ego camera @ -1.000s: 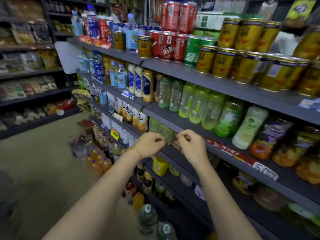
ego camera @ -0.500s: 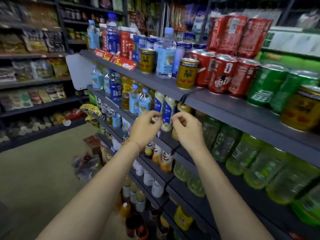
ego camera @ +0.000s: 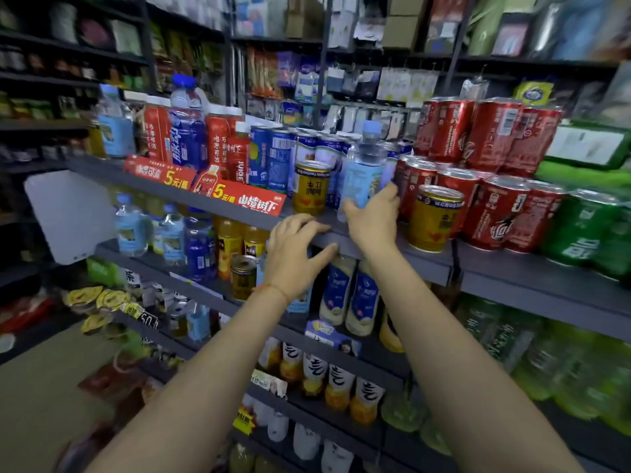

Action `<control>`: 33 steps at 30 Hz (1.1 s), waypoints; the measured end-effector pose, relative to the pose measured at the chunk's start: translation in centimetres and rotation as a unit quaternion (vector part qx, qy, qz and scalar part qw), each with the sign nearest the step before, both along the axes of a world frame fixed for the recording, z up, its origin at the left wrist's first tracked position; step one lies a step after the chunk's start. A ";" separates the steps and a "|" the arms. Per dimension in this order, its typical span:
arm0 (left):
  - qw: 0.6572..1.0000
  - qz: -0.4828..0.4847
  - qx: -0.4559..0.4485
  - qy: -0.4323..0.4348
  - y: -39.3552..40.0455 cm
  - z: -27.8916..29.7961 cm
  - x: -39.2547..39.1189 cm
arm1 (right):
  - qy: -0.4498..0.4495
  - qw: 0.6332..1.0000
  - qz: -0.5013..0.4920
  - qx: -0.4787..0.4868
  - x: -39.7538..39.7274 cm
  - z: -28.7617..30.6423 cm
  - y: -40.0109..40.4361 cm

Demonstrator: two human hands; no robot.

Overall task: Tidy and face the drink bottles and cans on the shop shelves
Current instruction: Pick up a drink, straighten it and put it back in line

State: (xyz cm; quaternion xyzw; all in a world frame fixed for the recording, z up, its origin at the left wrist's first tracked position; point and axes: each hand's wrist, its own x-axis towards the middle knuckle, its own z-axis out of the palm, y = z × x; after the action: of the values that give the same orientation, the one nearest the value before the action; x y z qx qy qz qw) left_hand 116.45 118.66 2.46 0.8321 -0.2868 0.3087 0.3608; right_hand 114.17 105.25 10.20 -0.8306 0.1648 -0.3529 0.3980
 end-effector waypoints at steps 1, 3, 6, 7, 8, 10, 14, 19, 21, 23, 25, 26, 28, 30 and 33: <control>1.000 -0.010 -0.011 -0.008 0.1 -0.3 0.3 | 0.003 1.000 -0.015 0.011 0.8 -0.1 -0.3; 0.999 -0.026 -0.023 -0.025 0.2 -0.8 0.8 | 0.004 0.999 -0.039 0.022 1.9 -0.3 -0.8; 0.998 -0.049 -0.028 -0.029 0.4 -1.2 1.1 | 0.031 0.997 -0.064 -0.003 2.5 -0.5 -1.1; 0.998 -0.054 -0.034 -0.026 0.4 -1.3 1.1 | 0.041 0.997 -0.070 -0.017 2.5 -0.5 -1.0; 0.997 -0.058 -0.038 -0.020 0.5 -1.3 1.0 | 0.043 0.996 -0.072 -0.027 2.4 -0.6 -0.9; 0.997 -0.064 -0.039 -0.006 0.6 -1.1 0.7 | 0.033 0.996 -0.066 -0.040 1.7 -0.8 -0.5; 0.995 -0.087 0.002 0.044 1.2 -0.8 0.0 | -0.040 0.999 -0.017 -0.020 -2.3 -1.2 1.0; 0.871 -0.316 -0.253 0.277 2.1 2.4 -5.1 | -0.128 0.988 0.085 -0.005 -9.9 -2.3 2.4; 0.826 -0.380 -0.301 0.288 0.4 3.8 -8.6 | -0.126 0.984 0.129 -0.008 -12.9 -2.6 2.1; 0.761 -0.409 -0.371 0.341 -2.6 4.6 -12.1 | -0.099 0.984 0.144 -0.032 -15.9 -2.6 0.9; 0.686 -0.414 -0.438 0.407 -6.0 5.1 -15.3 | -0.062 0.986 0.144 -0.055 -19.3 -2.4 -1.6; 0.650 -0.415 -0.458 0.442 -7.8 5.1 -16.8 | -0.047 0.986 0.150 -0.048 -21.3 -2.3 -3.2; 0.592 -0.442 -0.452 0.499 -11.4 5.0 -20.1 | -0.049 0.984 0.171 0.006 -25.8 -2.2 -7.1; 0.538 -0.480 -0.440 0.535 -15.6 4.6 -24.3 | -0.069 0.983 0.164 0.050 -30.9 -2.1 -11.5; 0.498 -0.513 -0.434 0.548 -22.5 4.0 -31.6 | -0.091 0.983 0.139 0.072 -38.6 -2.6 -18.3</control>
State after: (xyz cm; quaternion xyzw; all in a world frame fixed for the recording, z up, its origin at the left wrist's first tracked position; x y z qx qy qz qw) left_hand 84.83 96.18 6.43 0.2800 -0.2383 -0.3630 0.8562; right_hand 75.54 86.98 7.62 -0.7788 0.0363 -0.3556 0.5155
